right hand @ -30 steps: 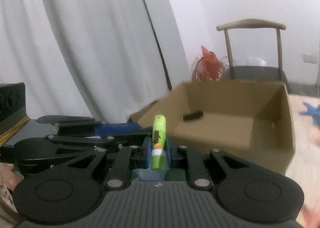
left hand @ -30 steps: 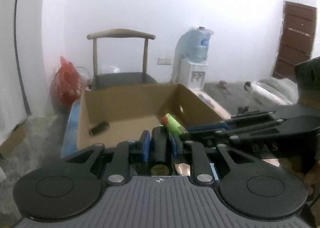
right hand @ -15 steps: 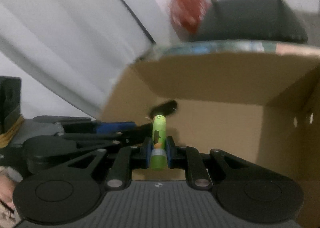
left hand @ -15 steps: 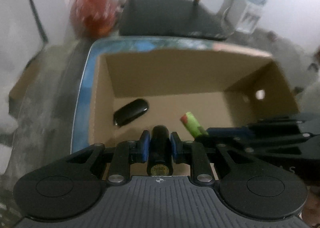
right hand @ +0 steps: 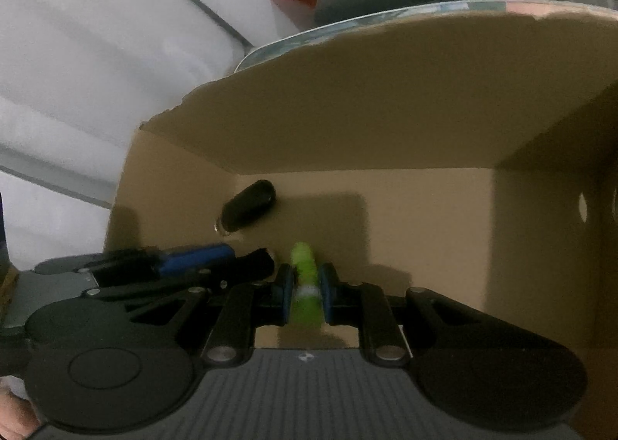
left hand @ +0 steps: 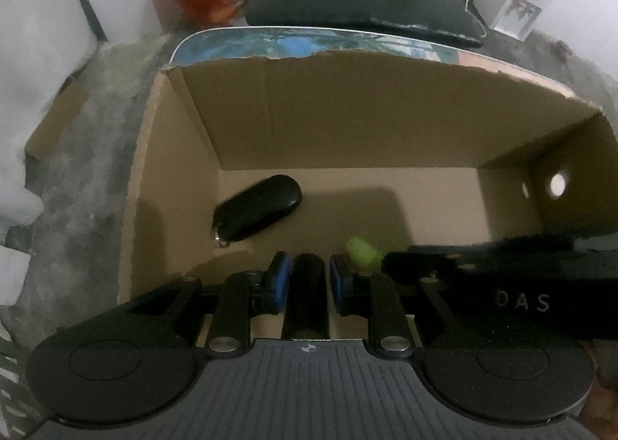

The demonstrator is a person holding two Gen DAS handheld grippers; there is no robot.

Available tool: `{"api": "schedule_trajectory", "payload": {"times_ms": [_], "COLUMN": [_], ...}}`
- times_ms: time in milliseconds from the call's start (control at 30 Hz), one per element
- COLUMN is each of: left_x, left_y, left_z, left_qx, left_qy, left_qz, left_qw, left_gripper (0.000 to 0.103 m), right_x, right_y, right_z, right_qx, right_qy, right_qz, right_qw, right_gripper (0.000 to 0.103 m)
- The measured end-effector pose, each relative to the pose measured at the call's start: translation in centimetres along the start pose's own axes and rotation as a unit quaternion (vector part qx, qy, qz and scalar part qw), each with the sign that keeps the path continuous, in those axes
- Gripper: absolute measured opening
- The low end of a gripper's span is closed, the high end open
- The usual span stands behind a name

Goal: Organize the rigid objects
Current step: 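Carry the glue stick and flashlight into the box and open both grippers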

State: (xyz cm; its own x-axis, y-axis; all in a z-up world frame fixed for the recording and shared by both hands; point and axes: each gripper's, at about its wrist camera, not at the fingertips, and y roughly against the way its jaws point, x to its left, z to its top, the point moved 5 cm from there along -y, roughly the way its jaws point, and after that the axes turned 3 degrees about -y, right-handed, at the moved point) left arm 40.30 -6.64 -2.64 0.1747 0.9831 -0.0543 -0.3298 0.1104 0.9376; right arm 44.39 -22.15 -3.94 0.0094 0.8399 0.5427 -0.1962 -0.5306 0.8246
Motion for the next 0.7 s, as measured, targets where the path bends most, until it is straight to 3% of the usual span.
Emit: {"api": "schedule_trajectory", "payload": {"times_ms": [400,700], "left_x": [-0.3,-0.3], "left_y": [0.4,5.5], "left_z": [0.0,-0.5], "left_qx": [0.014,-0.050], "left_qy": [0.002,-0.012], "left_qz": [-0.019,-0.026], "left_qw": [0.9997,0.9983], "left_gripper": [0.029,0.045], "right_x": [0.2,0.7], "right_y": [1.2,4.3], "right_z": [-0.2,-0.8], "right_qx": [-0.012,-0.038], "right_qy": [-0.010,-0.003], "right_qz": [0.019,0.040], "right_qw": [1.000,0.999], "right_gripper": [0.019,0.019]}}
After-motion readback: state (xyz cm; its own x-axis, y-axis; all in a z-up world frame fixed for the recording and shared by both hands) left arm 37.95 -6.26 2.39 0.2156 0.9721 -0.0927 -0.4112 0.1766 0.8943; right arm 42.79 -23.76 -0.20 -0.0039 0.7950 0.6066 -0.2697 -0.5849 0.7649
